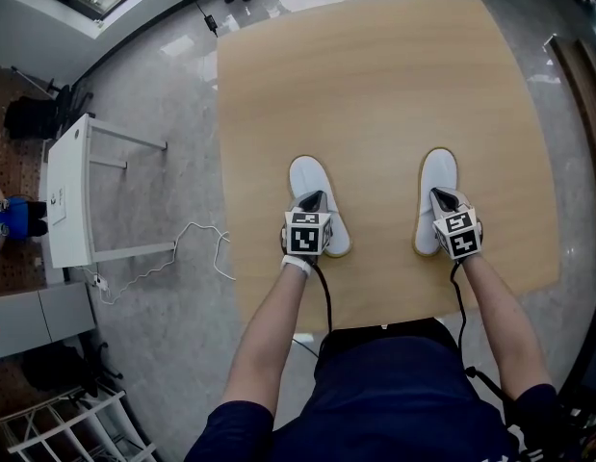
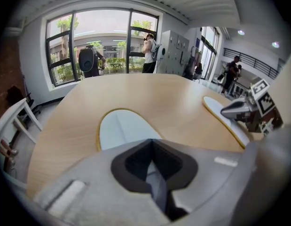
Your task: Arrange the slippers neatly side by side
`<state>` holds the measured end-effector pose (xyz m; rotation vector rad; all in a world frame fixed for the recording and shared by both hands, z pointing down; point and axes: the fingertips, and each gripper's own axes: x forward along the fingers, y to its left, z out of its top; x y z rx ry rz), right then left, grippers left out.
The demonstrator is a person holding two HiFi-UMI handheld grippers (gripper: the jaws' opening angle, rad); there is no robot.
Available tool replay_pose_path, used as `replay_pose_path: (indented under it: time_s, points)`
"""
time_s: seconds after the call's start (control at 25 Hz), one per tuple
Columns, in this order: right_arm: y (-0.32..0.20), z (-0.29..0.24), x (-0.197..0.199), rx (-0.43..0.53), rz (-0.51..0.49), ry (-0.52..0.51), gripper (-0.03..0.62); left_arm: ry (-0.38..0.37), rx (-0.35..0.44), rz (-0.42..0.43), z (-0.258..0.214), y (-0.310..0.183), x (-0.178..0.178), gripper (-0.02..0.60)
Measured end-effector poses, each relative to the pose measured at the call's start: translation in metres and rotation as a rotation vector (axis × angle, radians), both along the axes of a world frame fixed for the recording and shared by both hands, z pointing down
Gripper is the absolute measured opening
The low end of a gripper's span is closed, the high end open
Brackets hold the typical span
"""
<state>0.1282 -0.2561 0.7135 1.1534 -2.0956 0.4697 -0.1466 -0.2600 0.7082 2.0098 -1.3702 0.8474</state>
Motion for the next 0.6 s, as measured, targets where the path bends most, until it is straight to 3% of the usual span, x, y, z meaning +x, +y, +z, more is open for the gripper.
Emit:
replay_pose_path:
  time_s: [0.16,0.4,0.6]
  points:
    - [0.004,0.003,-0.003,-0.001,-0.015,0.013,0.009,0.014,-0.008,-0.006,-0.002,0.009,0.007,0.005]
    - [0.014,0.003,-0.012,0.036,-0.055,0.016,0.009,-0.089,0.053,0.046,0.01,0.025,0.015,0.005]
    - [0.026,0.004,-0.019,0.045,-0.065,0.021,0.009,-0.085,0.055,0.054,0.011,0.048,0.03,0.004]
